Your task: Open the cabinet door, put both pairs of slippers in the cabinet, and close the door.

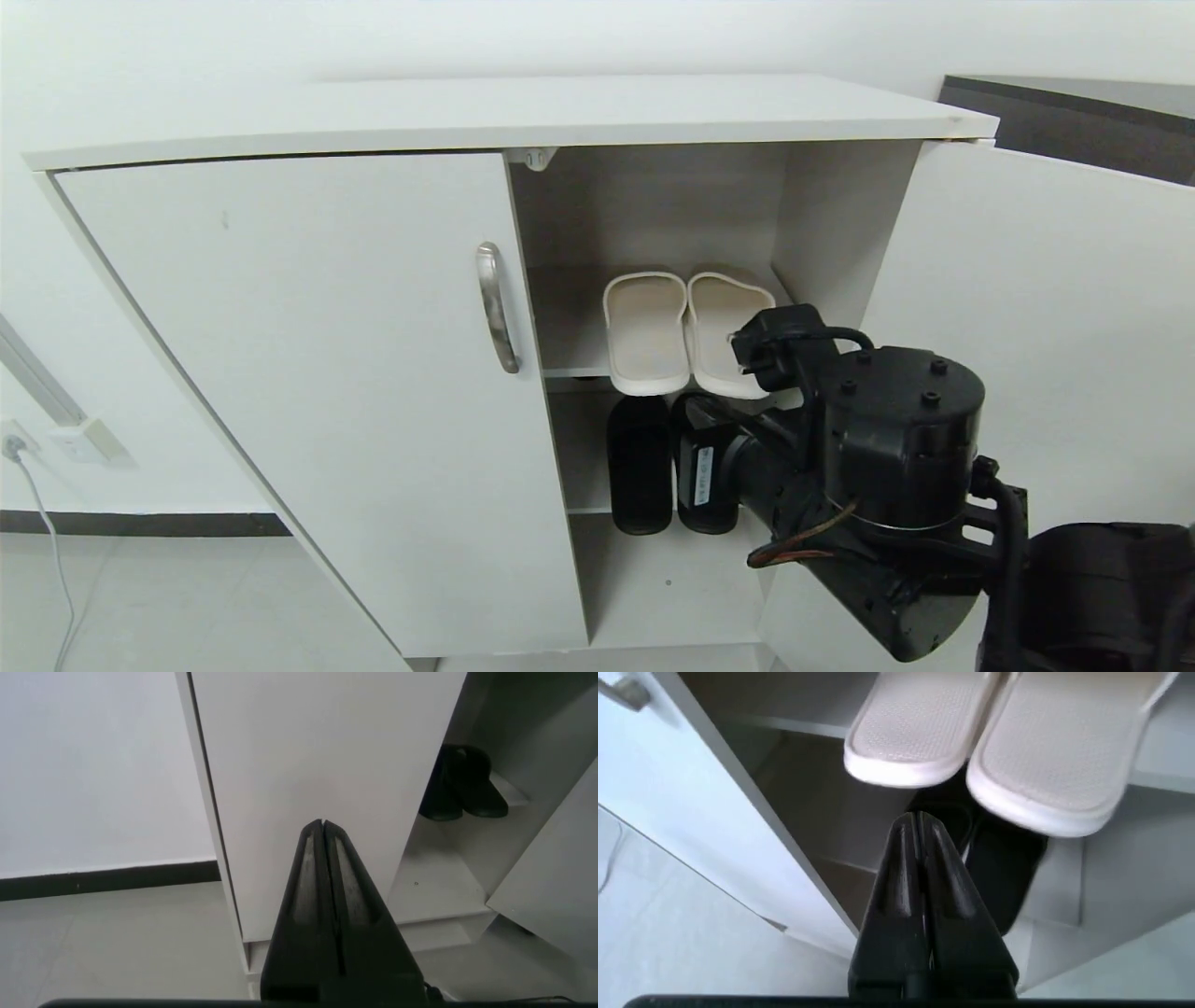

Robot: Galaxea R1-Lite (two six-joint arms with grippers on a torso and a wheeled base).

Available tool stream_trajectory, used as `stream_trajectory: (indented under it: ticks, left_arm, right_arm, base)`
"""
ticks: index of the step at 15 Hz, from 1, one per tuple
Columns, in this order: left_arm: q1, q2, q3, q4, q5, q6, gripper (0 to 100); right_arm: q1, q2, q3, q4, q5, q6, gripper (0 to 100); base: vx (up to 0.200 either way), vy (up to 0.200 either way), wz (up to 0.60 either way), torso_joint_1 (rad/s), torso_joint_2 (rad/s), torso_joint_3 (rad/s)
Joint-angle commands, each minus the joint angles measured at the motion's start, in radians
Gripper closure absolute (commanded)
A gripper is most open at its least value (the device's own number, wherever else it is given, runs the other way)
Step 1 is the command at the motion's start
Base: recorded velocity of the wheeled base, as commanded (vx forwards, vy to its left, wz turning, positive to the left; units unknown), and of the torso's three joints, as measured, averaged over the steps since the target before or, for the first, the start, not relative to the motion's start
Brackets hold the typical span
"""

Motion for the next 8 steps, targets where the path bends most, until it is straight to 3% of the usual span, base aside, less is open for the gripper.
stream_trajectory:
  ticks: [1,7,8]
  left_arm:
    - [0.000,0.001,0.000,0.000,0.000,0.000,100]
    - [0.000,0.001,0.000,0.000,0.000,0.000,100]
    - [0.000,0.001,0.000,0.000,0.000,0.000,100]
  right_arm:
    - [-0.001,0.046,0.015,-0.024,0.001,-0.006,100]
    - [0.005,0.039,0.009,-0.025,-0.004,-0.014,100]
    - [0.007,0.039,0.011,-0.025,-0.005,-0.018,100]
  base:
    - [0.000,0.000,0.00,0.000,0.00,0.000]
    - [0.000,0.000,0.00,0.000,0.00,0.000]
    - [-0.200,0.000,0.00,0.007,0.01,-0.007]
